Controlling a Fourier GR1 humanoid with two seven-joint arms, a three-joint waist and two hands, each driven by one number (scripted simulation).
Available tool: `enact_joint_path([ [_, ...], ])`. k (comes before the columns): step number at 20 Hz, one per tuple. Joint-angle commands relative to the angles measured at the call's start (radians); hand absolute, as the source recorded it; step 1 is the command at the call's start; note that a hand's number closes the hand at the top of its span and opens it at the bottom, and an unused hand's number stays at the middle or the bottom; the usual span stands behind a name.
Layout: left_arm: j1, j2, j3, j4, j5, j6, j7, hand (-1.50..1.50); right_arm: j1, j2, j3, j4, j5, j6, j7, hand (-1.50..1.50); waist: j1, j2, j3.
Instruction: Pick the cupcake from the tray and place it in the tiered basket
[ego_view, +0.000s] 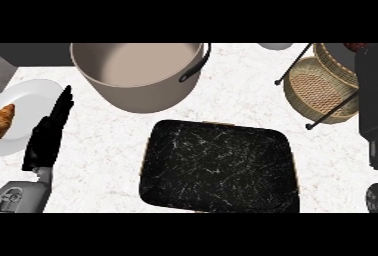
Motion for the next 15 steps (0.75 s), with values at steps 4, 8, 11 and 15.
enact_joint_path([
  [4,0.020,0.004,0.021,0.015,-0.005,0.012,0.009,0.00,0.051,0.141,-0.047,-0.295,0.034,0.036,0.230,-1.50,-0.046,-0.022,0.000],
  [8,0.037,0.027,0.047,-0.005,0.025,-0.018,0.010,0.00,0.128,0.255,-0.056,-0.516,0.048,0.113,0.202,-1.50,-0.058,-0.028,0.000],
  [11,0.027,0.006,0.025,-0.008,0.004,-0.002,0.019,0.00,0.212,0.332,-0.007,-0.680,0.070,0.149,0.199,-1.50,-0.054,-0.025,0.001],
  [15,0.045,-0.029,0.006,-0.009,-0.013,0.024,0.002,0.00,0.336,0.336,0.097,-0.905,0.010,0.200,0.173,-1.50,-0.045,-0.025,0.000],
])
